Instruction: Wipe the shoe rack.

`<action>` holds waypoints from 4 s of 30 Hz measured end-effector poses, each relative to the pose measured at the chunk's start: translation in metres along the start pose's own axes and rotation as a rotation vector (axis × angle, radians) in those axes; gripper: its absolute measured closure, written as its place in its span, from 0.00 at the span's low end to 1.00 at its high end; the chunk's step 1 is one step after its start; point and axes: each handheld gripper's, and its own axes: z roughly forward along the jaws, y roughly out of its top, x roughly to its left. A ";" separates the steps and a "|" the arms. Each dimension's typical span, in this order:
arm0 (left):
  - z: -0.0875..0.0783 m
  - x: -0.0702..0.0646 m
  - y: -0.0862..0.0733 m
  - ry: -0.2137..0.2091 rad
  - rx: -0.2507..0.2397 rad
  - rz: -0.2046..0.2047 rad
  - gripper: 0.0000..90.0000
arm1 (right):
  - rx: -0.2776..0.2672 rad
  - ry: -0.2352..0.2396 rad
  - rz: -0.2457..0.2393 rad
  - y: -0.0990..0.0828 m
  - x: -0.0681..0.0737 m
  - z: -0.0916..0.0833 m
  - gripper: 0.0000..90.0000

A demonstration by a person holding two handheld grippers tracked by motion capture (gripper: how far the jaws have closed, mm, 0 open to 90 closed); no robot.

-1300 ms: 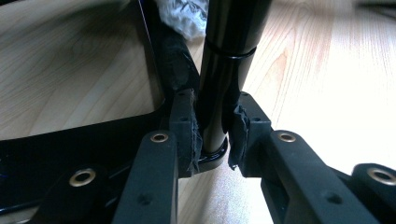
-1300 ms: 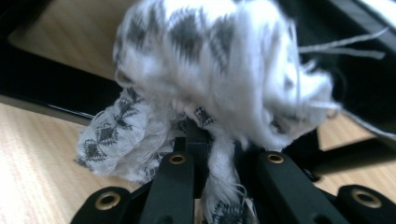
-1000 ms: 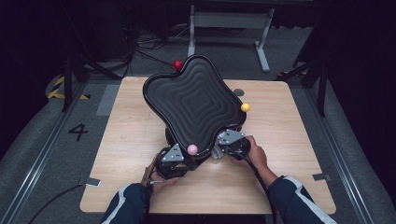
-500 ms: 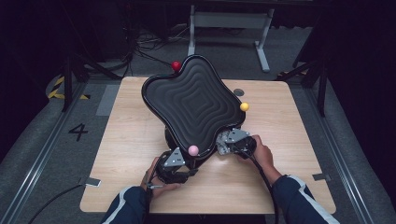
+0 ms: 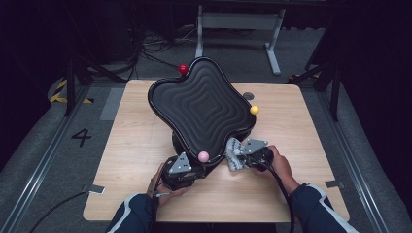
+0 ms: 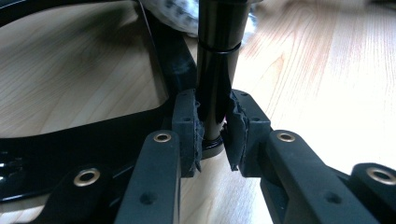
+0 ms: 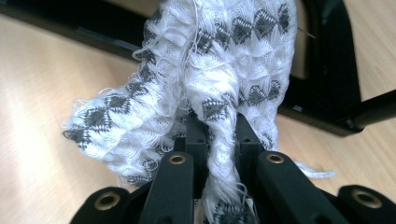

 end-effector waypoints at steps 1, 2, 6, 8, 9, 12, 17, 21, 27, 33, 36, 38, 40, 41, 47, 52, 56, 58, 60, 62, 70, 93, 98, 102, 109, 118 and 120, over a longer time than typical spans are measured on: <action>0.001 -0.001 0.001 -0.002 0.004 0.003 0.82 | -0.002 0.010 0.005 -0.002 0.002 -0.004 0.90; 0.002 -0.001 0.001 -0.002 0.000 0.001 0.82 | -0.007 0.022 0.004 -0.006 0.004 -0.008 0.90; 0.011 -0.006 0.005 -0.012 -0.011 0.001 0.82 | -0.010 0.044 0.024 -0.019 0.010 -0.024 0.90; 0.015 -0.007 0.006 -0.022 -0.019 -0.010 0.82 | -0.009 0.059 0.032 -0.026 0.013 -0.030 0.90; 0.017 -0.007 0.007 -0.023 -0.022 -0.007 0.82 | -0.007 0.057 0.030 -0.028 0.015 -0.031 0.90; 0.023 -0.010 0.011 -0.018 -0.020 0.002 0.82 | -0.003 0.063 0.013 -0.032 0.019 -0.036 0.90; 0.035 -0.015 0.018 -0.013 -0.020 0.016 0.82 | -0.006 0.070 0.026 -0.034 0.020 -0.035 0.90; 0.043 -0.016 0.023 -0.014 -0.018 0.036 0.82 | -0.001 0.080 0.046 -0.036 0.019 -0.035 0.90; 0.059 -0.020 0.033 -0.011 -0.020 0.036 0.82 | 0.006 0.090 0.067 -0.040 0.015 -0.035 0.89; 0.073 -0.025 0.044 0.013 -0.011 0.070 0.82 | 0.010 0.081 0.095 -0.045 0.010 -0.037 0.89; 0.075 -0.026 0.044 0.005 -0.011 0.072 0.79 | 0.008 0.082 0.107 -0.047 0.009 -0.037 0.89; 0.071 -0.025 0.043 0.006 0.002 0.073 0.78 | 0.007 0.082 0.109 -0.049 0.008 -0.038 0.89; 0.066 -0.024 0.040 0.010 0.008 0.082 0.73 | 0.007 0.083 0.110 -0.049 0.008 -0.038 0.88; 0.061 -0.024 0.037 0.010 0.014 0.082 0.70 | 0.007 0.083 0.109 -0.049 0.008 -0.038 0.88; 0.029 -0.011 0.012 0.054 0.071 0.031 0.57 | 0.007 0.082 0.110 -0.049 0.008 -0.038 0.88; -0.001 0.013 -0.010 0.097 0.114 -0.078 0.47 | 0.009 0.078 0.112 -0.049 0.008 -0.038 0.88; -0.017 0.041 -0.021 0.123 0.130 -0.192 0.40 | 0.008 0.078 0.114 -0.049 0.007 -0.037 0.87; -0.021 0.053 -0.024 0.131 0.126 -0.245 0.37 | 0.009 0.075 0.118 -0.049 0.008 -0.037 0.87; -0.024 0.064 -0.025 0.157 0.133 -0.239 0.34 | 0.010 0.074 0.113 -0.049 0.008 -0.037 0.87; -0.025 0.074 -0.026 0.189 0.143 -0.238 0.32 | 0.008 0.077 0.115 -0.049 0.008 -0.037 0.87; -0.023 0.116 -0.021 0.226 0.153 -0.296 0.28 | 0.005 0.081 0.110 -0.049 0.008 -0.037 0.87; 0.021 0.173 0.033 0.241 0.049 -0.350 0.26 | -0.004 0.085 0.102 -0.050 0.009 -0.037 0.88; 0.034 0.178 0.044 0.243 0.014 -0.365 0.33 | -0.003 0.085 0.093 -0.050 0.010 -0.038 0.88; 0.038 0.181 0.054 0.285 0.000 -0.377 0.41 | -0.005 0.092 0.077 -0.050 0.013 -0.039 0.88; 0.041 0.181 0.058 0.330 0.008 -0.369 0.63 | -0.019 0.130 0.028 -0.048 0.018 -0.043 0.89; 0.037 0.177 0.051 0.322 -0.012 -0.359 0.82 | -0.104 0.206 0.001 -0.035 0.037 -0.054 0.89; 0.035 0.175 0.051 0.337 -0.010 -0.355 0.83 | -0.125 0.223 0.000 -0.030 0.042 -0.055 0.89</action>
